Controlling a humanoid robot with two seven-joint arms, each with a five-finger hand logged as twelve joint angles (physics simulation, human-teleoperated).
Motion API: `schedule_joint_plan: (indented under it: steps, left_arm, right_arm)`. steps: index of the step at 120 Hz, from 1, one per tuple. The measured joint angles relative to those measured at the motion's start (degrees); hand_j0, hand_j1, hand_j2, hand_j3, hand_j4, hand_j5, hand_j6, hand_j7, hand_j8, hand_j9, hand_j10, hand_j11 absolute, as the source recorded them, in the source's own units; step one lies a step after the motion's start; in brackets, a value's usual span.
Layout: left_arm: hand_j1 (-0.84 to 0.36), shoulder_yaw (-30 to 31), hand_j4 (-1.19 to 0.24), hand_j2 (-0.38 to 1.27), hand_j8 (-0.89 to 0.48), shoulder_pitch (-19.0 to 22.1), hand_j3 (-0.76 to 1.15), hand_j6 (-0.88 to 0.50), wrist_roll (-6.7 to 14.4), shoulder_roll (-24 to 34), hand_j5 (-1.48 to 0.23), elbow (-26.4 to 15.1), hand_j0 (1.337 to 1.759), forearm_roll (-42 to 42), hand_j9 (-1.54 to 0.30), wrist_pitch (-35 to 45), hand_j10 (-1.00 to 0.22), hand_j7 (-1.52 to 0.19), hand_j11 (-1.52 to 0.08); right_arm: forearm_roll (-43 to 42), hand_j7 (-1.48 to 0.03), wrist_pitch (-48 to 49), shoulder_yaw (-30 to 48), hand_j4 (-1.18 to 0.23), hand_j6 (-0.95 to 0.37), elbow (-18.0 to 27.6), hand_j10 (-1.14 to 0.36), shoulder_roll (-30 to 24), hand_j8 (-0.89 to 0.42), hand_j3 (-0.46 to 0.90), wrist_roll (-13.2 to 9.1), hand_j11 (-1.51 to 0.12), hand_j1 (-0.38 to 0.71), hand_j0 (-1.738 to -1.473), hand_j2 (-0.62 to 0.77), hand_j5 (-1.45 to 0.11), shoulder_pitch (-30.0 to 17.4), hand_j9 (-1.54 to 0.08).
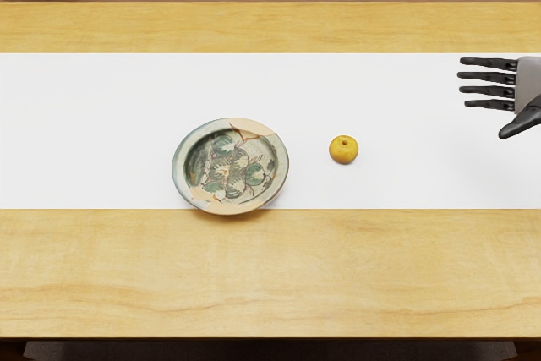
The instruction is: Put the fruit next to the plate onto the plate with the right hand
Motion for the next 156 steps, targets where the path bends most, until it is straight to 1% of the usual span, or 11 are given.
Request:
schedule_joint_plan:
  steps: [18, 32, 49, 59, 63, 70, 77, 86, 97, 119, 156]
  left_arm:
    - [0.35, 0.00, 0.00, 0.00, 0.01, 0.00, 0.00, 0.01, 0.00, 0.00, 0.00, 0.00, 1.658, 0.00, 0.00, 0.00, 0.00, 0.00, 0.00]
    - [0.35, 0.00, 0.00, 0.00, 0.01, 0.00, 0.00, 0.01, 0.00, 0.00, 0.00, 0.00, 1.658, 0.00, 0.00, 0.00, 0.00, 0.00, 0.00]
    - [0.35, 0.00, 0.00, 0.00, 0.01, 0.00, 0.00, 0.01, 0.01, 0.00, 0.00, 0.00, 1.658, 0.00, 0.00, 0.00, 0.00, 0.00, 0.00]
    - [0.35, 0.00, 0.00, 0.00, 0.01, 0.00, 0.00, 0.01, 0.01, 0.00, 0.00, 0.00, 1.658, 0.00, 0.00, 0.00, 0.00, 0.00, 0.00]
    - [0.35, 0.00, 0.00, 0.00, 0.01, 0.00, 0.00, 0.01, 0.02, 0.00, 0.00, 0.00, 1.658, 0.00, 0.00, 0.00, 0.00, 0.00, 0.00]
    - [0.35, 0.00, 0.00, 0.00, 0.01, 0.00, 0.00, 0.01, 0.01, 0.00, 0.00, 0.00, 1.658, 0.00, 0.00, 0.00, 0.00, 0.00, 0.00]
    - [0.35, 0.01, 0.00, 0.00, 0.01, 0.00, 0.00, 0.01, 0.02, 0.00, 0.00, 0.00, 1.658, 0.00, 0.00, 0.00, 0.00, 0.00, 0.00]
    - [0.35, 0.01, 0.00, 0.00, 0.01, 0.00, 0.00, 0.01, 0.01, 0.00, 0.00, 0.00, 1.658, 0.00, 0.00, 0.00, 0.00, 0.00, 0.00]
    - [0.35, 0.01, 0.00, 0.00, 0.01, 0.00, 0.00, 0.01, 0.01, 0.00, 0.00, 0.00, 1.658, 0.00, 0.00, 0.00, 0.00, 0.00, 0.00]
    - [0.35, 0.01, 0.00, 0.00, 0.01, 0.00, 0.00, 0.01, 0.01, 0.00, 0.00, 0.00, 1.658, 0.00, 0.00, 0.00, 0.00, 0.00, 0.00]
    - [0.35, 0.01, 0.00, 0.00, 0.01, 0.00, 0.00, 0.01, 0.01, 0.00, 0.00, 0.00, 1.658, 0.00, 0.00, 0.00, 0.00, 0.00, 0.00]
  right_arm:
    - [0.04, 0.00, 0.00, 0.02, 0.00, 0.00, 0.00, 0.00, 0.26, 0.00, 0.00, 0.00, 0.00, -0.35, -1.658, 0.00, 0.00, 0.26, 0.00]
    - [-0.96, 0.00, 0.00, 0.33, 0.00, 0.00, 0.10, 0.00, 4.95, 0.00, 0.00, -0.11, 0.00, -0.35, -1.658, 0.00, 0.00, 1.63, 0.00]
    - [-11.31, 0.00, -0.01, 0.44, 0.00, 0.00, 0.63, 0.00, 14.29, 0.00, 0.00, -0.34, 0.00, -0.35, -1.658, 0.00, 0.00, 6.04, 0.00]
    - [-19.21, 0.00, -2.34, 0.27, 0.00, 0.00, 3.45, 0.00, 17.58, 0.00, 0.00, -0.53, 0.00, -0.35, -1.658, 0.00, 0.00, 7.76, 0.00]
    - [-22.73, 0.00, -4.99, 0.18, 0.00, 0.00, 5.61, 0.00, 18.34, 0.00, 0.00, -1.34, 0.00, -0.35, -1.658, 0.00, 0.00, 8.19, 0.00]
    - [-28.62, 0.00, -11.08, -0.04, 0.00, 0.00, 9.74, 0.00, 19.79, 0.00, 0.00, -4.43, 0.00, -0.35, -1.658, 0.00, 0.00, 8.65, 0.00]
    - [-33.79, 0.00, -16.85, -0.28, 0.00, 0.00, 12.85, 0.00, 21.86, 0.00, 0.00, -6.39, 0.00, -0.35, -1.658, 0.00, 0.00, 8.96, 0.00]
    - [-40.50, 0.00, -23.62, -0.50, 0.00, 0.00, 16.14, 0.00, 24.61, 0.00, 0.00, -7.72, 0.00, -0.35, -1.658, 0.00, 0.00, 9.14, 0.00]
    - [-46.87, 0.00, -29.59, -2.26, 0.00, 0.00, 18.40, 0.00, 27.45, 0.00, 0.00, -8.46, 0.00, -0.35, -1.658, 0.00, 0.00, 9.27, 0.00]
    - [-53.05, 0.00, -34.65, -7.00, 0.00, 0.00, 19.85, 0.00, 29.74, 0.00, 0.00, -8.89, 0.00, -0.35, -1.658, 0.00, 0.00, 8.86, 0.00]
    - [-59.83, 0.00, -39.41, -12.11, 0.00, 0.00, 19.67, 0.00, 30.69, 0.00, 0.00, -8.98, 0.00, -0.35, -1.658, 0.00, 0.00, 9.05, 0.00]
